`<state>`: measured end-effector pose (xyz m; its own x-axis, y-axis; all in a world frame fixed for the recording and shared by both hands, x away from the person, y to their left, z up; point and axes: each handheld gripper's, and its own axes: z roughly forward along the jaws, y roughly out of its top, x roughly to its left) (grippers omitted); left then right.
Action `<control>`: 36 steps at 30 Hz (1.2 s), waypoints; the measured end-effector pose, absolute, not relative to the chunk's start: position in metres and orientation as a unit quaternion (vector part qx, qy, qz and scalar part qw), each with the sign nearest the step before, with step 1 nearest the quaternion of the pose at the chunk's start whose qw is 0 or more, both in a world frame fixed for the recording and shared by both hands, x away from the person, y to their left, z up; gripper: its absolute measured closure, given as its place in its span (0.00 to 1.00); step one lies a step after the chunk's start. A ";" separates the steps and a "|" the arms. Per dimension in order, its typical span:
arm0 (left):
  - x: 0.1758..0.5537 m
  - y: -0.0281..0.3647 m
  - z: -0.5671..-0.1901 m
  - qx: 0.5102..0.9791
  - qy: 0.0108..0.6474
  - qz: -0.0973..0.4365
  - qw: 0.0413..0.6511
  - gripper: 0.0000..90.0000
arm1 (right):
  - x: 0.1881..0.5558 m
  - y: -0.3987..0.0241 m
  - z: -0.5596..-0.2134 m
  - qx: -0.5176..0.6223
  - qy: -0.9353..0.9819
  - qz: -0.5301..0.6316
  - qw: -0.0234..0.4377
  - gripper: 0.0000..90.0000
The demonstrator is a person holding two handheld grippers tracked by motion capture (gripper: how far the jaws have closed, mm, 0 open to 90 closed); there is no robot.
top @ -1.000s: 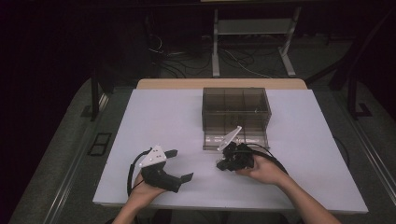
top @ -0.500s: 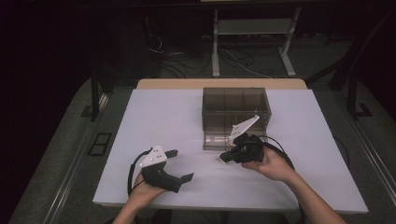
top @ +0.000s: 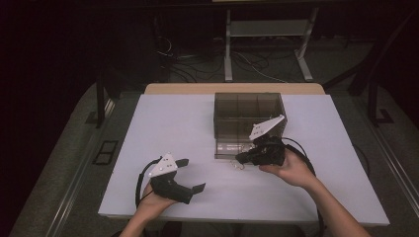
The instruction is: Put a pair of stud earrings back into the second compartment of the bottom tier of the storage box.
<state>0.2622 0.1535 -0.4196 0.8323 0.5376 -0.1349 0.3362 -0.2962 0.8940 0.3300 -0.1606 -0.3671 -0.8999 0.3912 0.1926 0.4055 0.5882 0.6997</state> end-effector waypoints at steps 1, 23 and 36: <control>0.262 0.153 -0.420 0.799 0.274 0.095 0.527 0.00 | 0.331 -0.161 -0.366 -0.223 -0.891 -0.396 0.008 0.97; 0.262 0.154 -0.419 0.798 0.277 0.096 0.527 0.00 | 0.357 -0.184 -0.345 -0.250 -0.882 -0.399 -0.008 0.97; 0.261 0.154 -0.419 0.797 0.278 0.096 0.528 0.00 | 0.376 -0.196 -0.355 -0.275 -0.885 -0.376 -0.018 0.97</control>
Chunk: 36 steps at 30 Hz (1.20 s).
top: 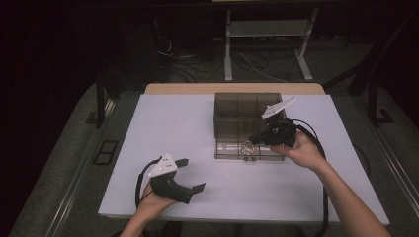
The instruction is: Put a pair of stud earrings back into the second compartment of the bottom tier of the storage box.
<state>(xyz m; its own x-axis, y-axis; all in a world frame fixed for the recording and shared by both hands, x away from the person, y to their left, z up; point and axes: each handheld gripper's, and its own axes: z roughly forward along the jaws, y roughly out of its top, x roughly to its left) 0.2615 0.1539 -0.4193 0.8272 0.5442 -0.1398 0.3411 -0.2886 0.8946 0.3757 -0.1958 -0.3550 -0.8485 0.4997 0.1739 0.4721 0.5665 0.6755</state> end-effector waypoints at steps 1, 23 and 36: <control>0.262 0.154 -0.419 0.797 0.278 0.096 0.528 0.00 | 0.377 -0.197 -0.356 0.277 0.884 0.376 0.019 0.97; 0.261 0.155 -0.419 0.796 0.279 0.096 0.529 0.00 | 0.400 -0.203 -0.375 0.311 0.880 0.358 0.033 0.97; 0.261 0.155 -0.419 0.795 0.278 0.096 0.530 0.00 | 0.410 -0.201 -0.389 0.325 0.882 0.339 0.039 0.97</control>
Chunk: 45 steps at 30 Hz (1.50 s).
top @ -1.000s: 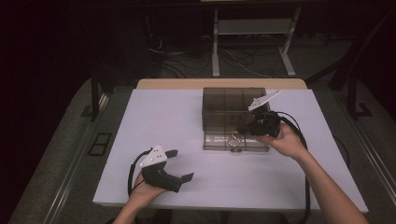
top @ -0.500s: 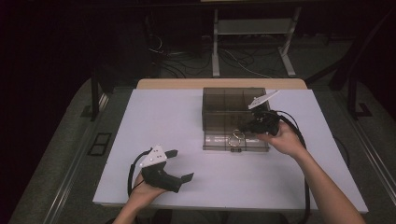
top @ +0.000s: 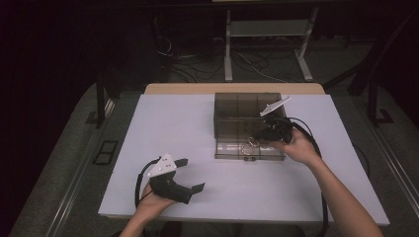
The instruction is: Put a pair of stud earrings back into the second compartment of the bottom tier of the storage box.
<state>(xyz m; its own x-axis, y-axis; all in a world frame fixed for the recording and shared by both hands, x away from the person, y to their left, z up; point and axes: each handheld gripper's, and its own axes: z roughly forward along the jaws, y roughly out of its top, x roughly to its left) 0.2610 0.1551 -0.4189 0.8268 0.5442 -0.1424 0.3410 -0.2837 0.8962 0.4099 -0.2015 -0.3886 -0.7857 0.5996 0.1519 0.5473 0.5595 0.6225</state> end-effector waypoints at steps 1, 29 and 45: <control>0.261 0.155 -0.419 0.796 0.278 0.096 0.530 0.00 | 0.410 -0.201 -0.390 0.326 0.883 0.337 0.039 0.97; 0.261 0.154 -0.419 0.798 0.276 0.092 0.529 0.00 | 0.390 -0.178 -0.386 0.301 0.886 0.351 0.038 0.65; 0.262 0.153 -0.420 0.798 0.275 0.092 0.528 0.00 | 0.377 -0.183 -0.382 0.319 0.872 0.371 0.014 0.00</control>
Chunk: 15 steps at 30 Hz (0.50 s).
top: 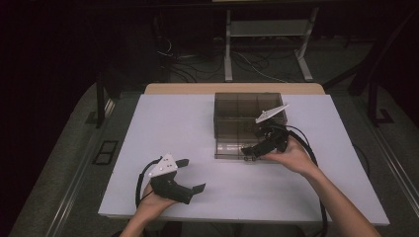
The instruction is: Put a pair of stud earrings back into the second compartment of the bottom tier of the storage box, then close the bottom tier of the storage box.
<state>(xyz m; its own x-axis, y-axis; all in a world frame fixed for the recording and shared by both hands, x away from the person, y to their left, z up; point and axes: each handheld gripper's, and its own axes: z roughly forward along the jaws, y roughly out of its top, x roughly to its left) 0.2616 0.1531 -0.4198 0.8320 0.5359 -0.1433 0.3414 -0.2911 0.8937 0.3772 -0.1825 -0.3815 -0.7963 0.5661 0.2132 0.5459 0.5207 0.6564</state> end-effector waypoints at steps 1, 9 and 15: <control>0.261 0.153 -0.420 0.798 0.275 0.092 0.528 0.00 | 0.376 -0.183 -0.382 0.309 0.875 0.373 0.007 0.00; 0.261 0.153 -0.420 0.800 0.274 0.092 0.526 0.00 | 0.362 -0.181 -0.384 0.287 0.880 0.378 -0.005 0.00; 0.262 0.153 -0.420 0.801 0.273 0.091 0.525 0.00 | 0.349 -0.177 -0.384 0.263 0.889 0.374 -0.012 0.01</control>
